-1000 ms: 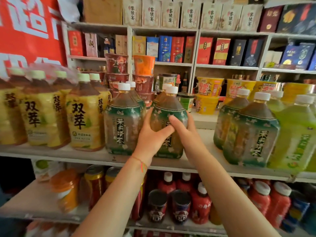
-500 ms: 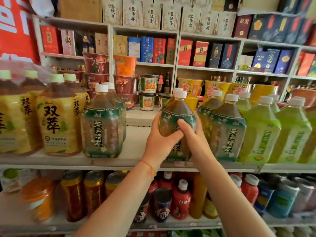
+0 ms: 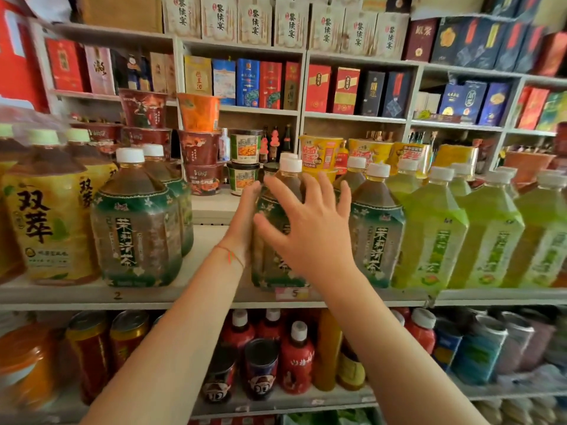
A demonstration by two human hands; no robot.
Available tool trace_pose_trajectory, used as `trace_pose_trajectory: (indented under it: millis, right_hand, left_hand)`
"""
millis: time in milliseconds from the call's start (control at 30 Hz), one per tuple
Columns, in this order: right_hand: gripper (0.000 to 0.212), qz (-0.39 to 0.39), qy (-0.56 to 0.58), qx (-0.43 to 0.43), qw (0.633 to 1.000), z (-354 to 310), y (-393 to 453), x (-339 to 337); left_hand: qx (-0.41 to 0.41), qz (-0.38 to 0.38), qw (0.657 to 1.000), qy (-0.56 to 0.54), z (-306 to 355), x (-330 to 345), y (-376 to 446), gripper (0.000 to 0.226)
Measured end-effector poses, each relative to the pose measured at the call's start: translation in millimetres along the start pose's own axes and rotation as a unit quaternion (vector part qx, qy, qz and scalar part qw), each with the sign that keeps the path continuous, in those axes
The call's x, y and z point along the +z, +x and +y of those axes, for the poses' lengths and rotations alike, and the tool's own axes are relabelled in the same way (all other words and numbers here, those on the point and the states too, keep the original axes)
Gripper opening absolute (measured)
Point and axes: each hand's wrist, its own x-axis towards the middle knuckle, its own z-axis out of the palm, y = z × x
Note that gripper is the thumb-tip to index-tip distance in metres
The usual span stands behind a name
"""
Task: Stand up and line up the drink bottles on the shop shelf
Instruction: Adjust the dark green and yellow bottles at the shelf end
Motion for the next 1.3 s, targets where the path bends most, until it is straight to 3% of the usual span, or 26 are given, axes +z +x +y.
trace_pose_trajectory:
  millis: [200, 400, 467, 533, 600, 667, 733, 767, 833, 900, 1000, 1067, 1133, 1300]
  right_hand:
    - [0.057, 0.034, -0.043, -0.002, 0.999, 21, 2, 3]
    - [0.054, 0.059, -0.016, -0.008, 0.998, 33, 1, 4]
    - [0.048, 0.092, 0.018, 0.000, 0.996, 29, 0, 6]
    - [0.040, 0.167, 0.069, -0.001, 0.984, 21, -3, 7]
    - [0.039, 0.245, 0.125, -0.038, 0.961, 5, -7, 11]
    - [0.041, 0.267, 0.187, -0.087, 0.941, -18, -9, 20]
    - [0.043, 0.222, 0.257, -0.095, 0.936, -52, -11, 32]
    - [0.045, 0.179, 0.295, -0.083, 0.935, -70, -12, 39]
    - [0.052, 0.073, 0.370, -0.040, 0.925, -101, -13, 50]
    - [0.061, -0.034, 0.427, 0.013, 0.904, -124, -12, 55]
    - [0.060, -0.117, 0.526, 0.103, 0.836, -146, -3, 67]
    - [0.062, -0.129, 0.553, 0.141, 0.811, -153, 3, 78]
    - [0.074, -0.131, 0.547, 0.171, 0.809, -160, 9, 83]
    - [0.077, -0.123, 0.544, 0.212, 0.802, -166, 16, 86]
  left_hand:
    - [-0.008, -0.001, 1.000, 0.012, -5, 20, 3, 0.041]
    - [0.020, 0.056, 0.998, -0.037, -6, 45, -1, 0.037]
    - [0.036, 0.083, 0.996, 0.004, -8, 43, -8, 0.033]
    - [0.102, 0.161, 0.978, 0.083, -8, 33, -18, 0.027]
    - [0.263, 0.251, 0.912, 0.188, -9, 8, -35, 0.030]
    - [0.419, 0.314, 0.800, 0.292, -10, -21, -55, 0.029]
    - [0.464, 0.365, 0.726, 0.352, -11, -58, -68, 0.036]
    - [0.449, 0.390, 0.714, 0.369, -10, -77, -72, 0.044]
    - [0.380, 0.404, 0.751, 0.358, -5, -110, -78, 0.058]
    - [0.297, 0.361, 0.832, 0.297, 6, -126, -85, 0.065]
    - [0.199, 0.281, 0.914, 0.215, 22, -141, -91, 0.057]
    - [0.152, 0.256, 0.940, 0.166, 30, -154, -85, 0.043]
    - [0.094, 0.218, 0.962, 0.134, 38, -167, -78, 0.037]
    - [0.023, 0.148, 0.985, 0.081, 50, -179, -66, 0.044]
